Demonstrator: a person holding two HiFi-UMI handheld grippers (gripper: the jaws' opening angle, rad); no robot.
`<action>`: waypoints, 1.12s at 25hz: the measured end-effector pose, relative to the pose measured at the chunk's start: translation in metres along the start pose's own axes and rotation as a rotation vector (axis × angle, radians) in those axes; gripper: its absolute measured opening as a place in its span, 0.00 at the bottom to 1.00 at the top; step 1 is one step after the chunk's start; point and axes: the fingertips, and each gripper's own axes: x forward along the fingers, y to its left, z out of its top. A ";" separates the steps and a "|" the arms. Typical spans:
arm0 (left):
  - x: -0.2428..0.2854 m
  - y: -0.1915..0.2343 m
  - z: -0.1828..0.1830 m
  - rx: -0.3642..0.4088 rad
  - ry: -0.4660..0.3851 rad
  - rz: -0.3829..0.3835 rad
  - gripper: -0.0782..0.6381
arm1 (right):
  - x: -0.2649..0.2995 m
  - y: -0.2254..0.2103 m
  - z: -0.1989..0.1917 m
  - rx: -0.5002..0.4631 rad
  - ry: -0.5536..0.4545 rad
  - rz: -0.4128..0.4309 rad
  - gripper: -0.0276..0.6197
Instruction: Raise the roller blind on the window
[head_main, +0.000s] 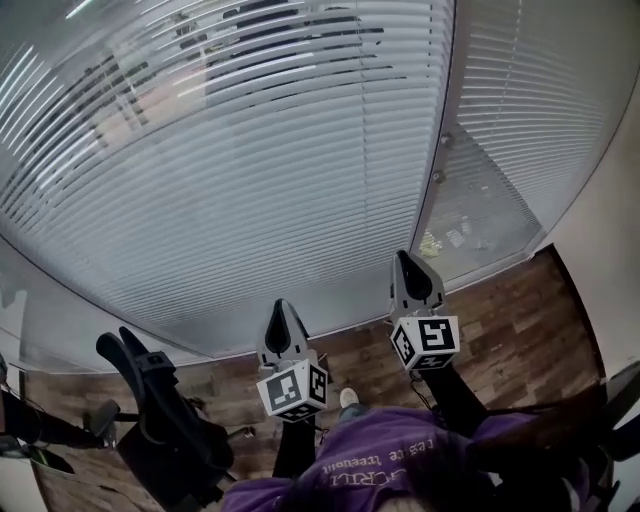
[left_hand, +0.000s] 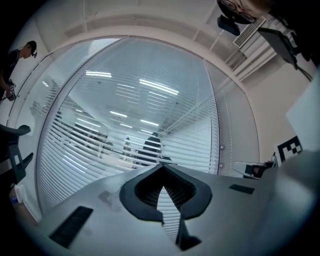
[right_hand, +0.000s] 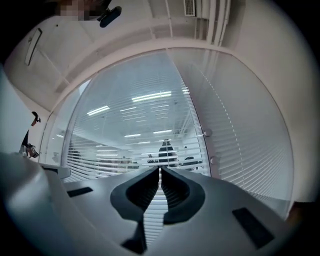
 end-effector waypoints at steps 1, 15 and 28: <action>0.007 0.004 0.001 0.001 0.001 -0.012 0.11 | 0.007 -0.003 0.002 0.004 -0.013 -0.021 0.04; 0.058 0.048 0.005 -0.005 -0.019 -0.072 0.11 | 0.050 -0.018 0.009 -0.041 -0.082 -0.172 0.04; 0.072 0.036 0.002 -0.017 -0.007 -0.042 0.11 | 0.077 -0.120 0.087 -0.049 -0.200 -0.255 0.14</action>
